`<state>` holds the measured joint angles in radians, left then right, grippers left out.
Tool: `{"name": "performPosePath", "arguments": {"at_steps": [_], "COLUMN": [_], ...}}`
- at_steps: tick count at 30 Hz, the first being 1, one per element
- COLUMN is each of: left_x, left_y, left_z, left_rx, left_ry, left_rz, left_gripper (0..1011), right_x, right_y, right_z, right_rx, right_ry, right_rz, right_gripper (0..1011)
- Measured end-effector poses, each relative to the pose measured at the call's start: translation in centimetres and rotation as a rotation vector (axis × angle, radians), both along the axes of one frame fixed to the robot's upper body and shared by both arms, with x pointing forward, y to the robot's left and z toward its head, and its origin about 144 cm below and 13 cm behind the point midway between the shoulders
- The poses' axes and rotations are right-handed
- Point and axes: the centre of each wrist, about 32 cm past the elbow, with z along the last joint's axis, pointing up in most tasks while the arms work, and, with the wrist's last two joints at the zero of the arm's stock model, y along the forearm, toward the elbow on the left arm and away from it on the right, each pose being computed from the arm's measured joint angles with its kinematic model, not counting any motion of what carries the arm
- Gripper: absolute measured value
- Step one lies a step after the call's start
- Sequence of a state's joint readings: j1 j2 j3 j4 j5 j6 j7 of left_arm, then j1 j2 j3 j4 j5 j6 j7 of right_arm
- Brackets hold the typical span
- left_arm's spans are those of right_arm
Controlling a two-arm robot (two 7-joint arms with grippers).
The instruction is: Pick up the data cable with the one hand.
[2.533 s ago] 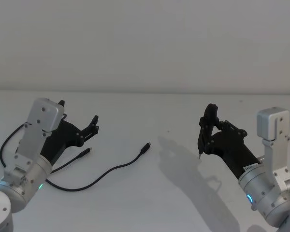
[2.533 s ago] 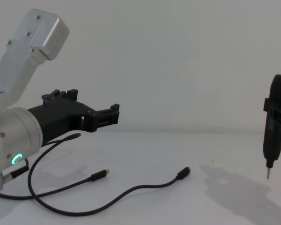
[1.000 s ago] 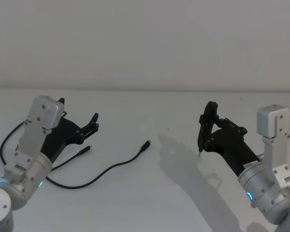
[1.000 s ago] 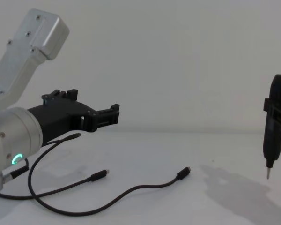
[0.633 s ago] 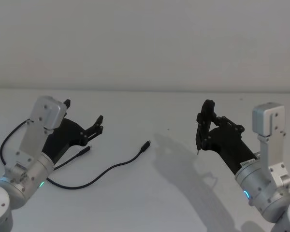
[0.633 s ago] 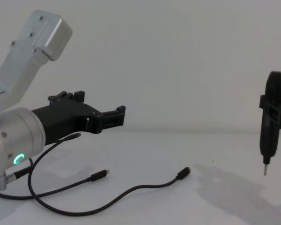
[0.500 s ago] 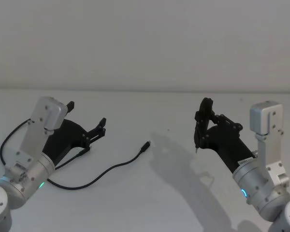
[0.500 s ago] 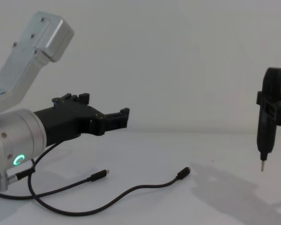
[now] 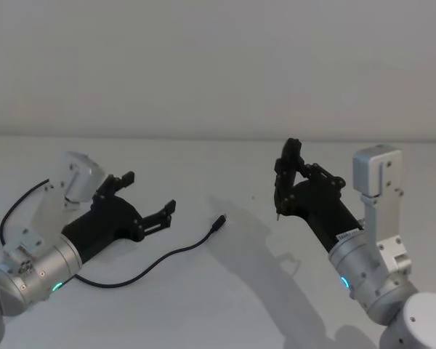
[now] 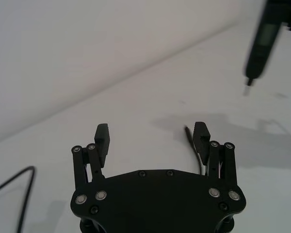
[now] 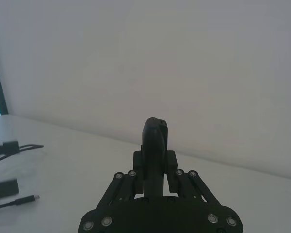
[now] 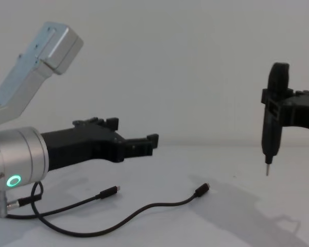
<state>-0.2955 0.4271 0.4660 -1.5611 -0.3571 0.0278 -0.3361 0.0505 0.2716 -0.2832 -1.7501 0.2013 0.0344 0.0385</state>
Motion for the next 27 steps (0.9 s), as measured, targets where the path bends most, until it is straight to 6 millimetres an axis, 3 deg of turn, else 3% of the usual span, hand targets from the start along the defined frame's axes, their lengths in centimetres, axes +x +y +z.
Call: {"name": "performPosePath", "arguments": {"at_steps": [14, 27], "left_x": [0.8, 1.7], "left_y": [1.5, 0.9], "left_z": [0.6, 1.2], "left_rx": [0.08, 0.166], "left_ry": [0.16, 0.231], "left_rz": [-0.196, -0.235], "left_gripper": [1001, 1001], "right_x": [1.9, 3.3], "right_y": [1.2, 2.1], "right_z": [-0.3, -0.3], "right_rx": [0.0, 0.024], "right_ry": [-0.006, -0.013], "right_rz": [0.051, 0.098], "right_gripper": [274, 274]}}
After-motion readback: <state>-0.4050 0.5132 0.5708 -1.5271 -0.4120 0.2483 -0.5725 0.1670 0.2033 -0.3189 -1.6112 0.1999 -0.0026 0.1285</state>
